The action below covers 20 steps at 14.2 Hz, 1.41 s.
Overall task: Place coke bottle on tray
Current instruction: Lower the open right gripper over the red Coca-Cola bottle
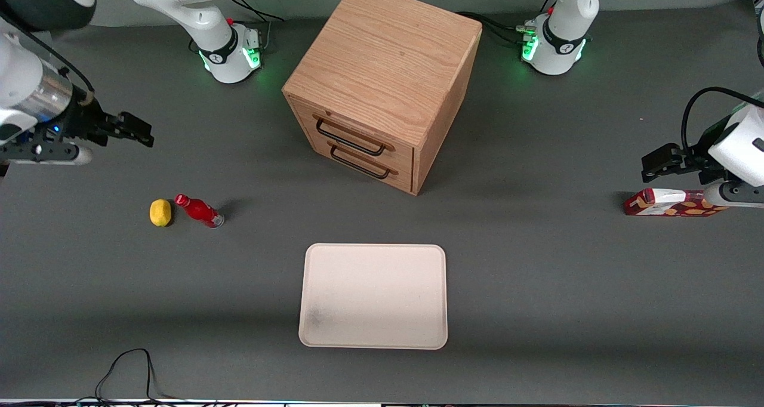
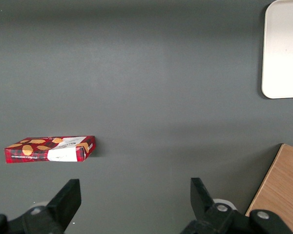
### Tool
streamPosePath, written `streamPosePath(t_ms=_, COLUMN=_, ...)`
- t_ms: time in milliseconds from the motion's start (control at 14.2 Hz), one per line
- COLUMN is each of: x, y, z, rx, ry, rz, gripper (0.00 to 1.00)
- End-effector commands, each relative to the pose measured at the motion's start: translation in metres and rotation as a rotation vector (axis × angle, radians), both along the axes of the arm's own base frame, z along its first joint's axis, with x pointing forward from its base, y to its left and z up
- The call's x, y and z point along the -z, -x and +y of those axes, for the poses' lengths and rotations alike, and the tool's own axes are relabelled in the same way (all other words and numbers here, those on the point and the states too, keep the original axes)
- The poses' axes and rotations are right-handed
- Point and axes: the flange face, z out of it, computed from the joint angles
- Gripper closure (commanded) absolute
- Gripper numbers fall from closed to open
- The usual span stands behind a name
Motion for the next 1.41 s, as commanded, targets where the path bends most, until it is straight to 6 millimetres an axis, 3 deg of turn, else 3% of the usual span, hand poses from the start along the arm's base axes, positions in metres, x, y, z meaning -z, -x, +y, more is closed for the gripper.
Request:
streamPosePath(t_ms=0, x=0.067, y=-0.035, z=-0.013, rx=-0.001, ry=-0.022, rz=0.004, gripper=0.00)
streamPosePath(t_ms=141, x=0.118, y=-0.040, z=-0.014, rx=0.000, ry=-0.020, rz=-0.003, gripper=0.00)
streamPosePath(t_ms=282, x=0.167, y=-0.027, z=-0.015, rx=-0.008, ry=-0.018, rz=-0.017, gripper=0.00)
streamPosePath(t_ms=494, x=0.210, y=-0.008, z=-0.017, rx=-0.023, ry=-0.018, rz=-0.020, gripper=0.00)
streamPosePath(t_ms=918, x=0.230, y=-0.009, z=-0.030, rx=-0.048, ry=-0.010, rz=-0.037, gripper=0.01)
streamPosePath(t_ms=1059, x=0.237, y=-0.011, z=-0.030, rx=-0.048, ry=-0.008, rz=-0.045, gripper=0.10)
streamPosePath(t_ms=1341, x=0.245, y=-0.014, z=-0.030, rx=-0.055, ry=-0.009, rz=-0.048, gripper=0.44)
